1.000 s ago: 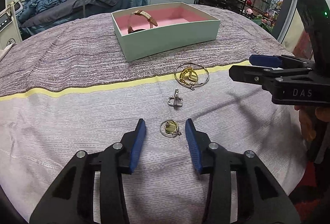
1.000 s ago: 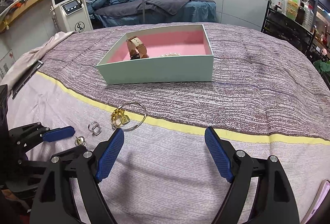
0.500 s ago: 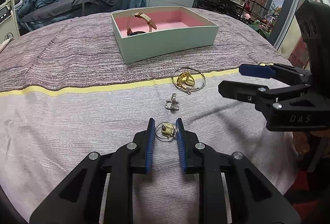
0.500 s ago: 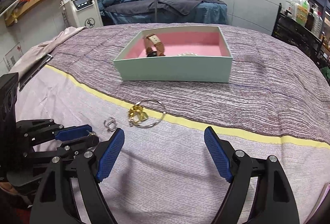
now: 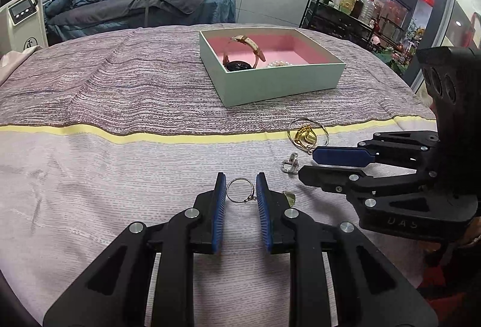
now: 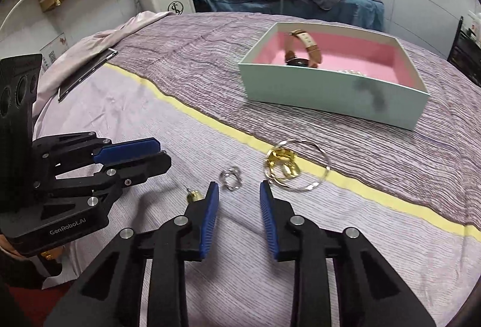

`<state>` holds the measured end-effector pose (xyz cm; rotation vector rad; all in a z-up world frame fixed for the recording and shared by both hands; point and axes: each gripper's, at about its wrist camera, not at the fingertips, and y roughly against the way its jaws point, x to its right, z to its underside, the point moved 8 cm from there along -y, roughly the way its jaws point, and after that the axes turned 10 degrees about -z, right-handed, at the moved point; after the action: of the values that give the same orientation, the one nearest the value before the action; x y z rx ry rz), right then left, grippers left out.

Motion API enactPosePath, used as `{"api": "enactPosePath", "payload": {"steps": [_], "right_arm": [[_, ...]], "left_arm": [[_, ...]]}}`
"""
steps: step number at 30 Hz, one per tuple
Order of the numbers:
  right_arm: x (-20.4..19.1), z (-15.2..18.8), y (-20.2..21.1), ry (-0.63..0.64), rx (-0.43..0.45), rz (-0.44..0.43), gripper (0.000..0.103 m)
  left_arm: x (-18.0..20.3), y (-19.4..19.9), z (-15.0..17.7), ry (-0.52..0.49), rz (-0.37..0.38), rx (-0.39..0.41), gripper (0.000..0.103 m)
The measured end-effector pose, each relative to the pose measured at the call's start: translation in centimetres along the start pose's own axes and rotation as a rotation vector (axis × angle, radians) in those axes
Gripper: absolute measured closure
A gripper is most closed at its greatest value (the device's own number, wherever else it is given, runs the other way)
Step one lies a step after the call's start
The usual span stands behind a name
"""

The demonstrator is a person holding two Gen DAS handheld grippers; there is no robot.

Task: Organize jewelry
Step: 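Carry both rings in the left and right tools into the pink box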

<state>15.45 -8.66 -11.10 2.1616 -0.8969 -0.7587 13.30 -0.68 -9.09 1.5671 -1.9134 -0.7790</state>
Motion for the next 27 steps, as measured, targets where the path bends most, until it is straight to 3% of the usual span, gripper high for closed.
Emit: {"api": "enactPosePath", "payload": {"steps": [8, 12, 16, 27], "right_arm": [[0.0, -0.6, -1.7, 0.018, -0.034, 0.022, 0.077], [0.0, -0.7, -1.9, 0.032, -0.04, 0.034, 0.086], [0.1, -0.8, -1.8, 0.028, -0.037, 0.028, 0.086], [1.9, -3.3, 1.6, 0.009, 0.069, 0.068, 0.087]], "left_arm": [[-0.6, -0.3, 0.0, 0.004, -0.006, -0.005, 0.082], [-0.6, -0.6, 0.0, 0.005, -0.007, -0.008, 0.082], [-0.6, -0.6, 0.0, 0.004, -0.007, -0.008, 0.082], [0.5, -0.4, -3.7, -0.051, -0.005, 0.057, 0.082]]}}
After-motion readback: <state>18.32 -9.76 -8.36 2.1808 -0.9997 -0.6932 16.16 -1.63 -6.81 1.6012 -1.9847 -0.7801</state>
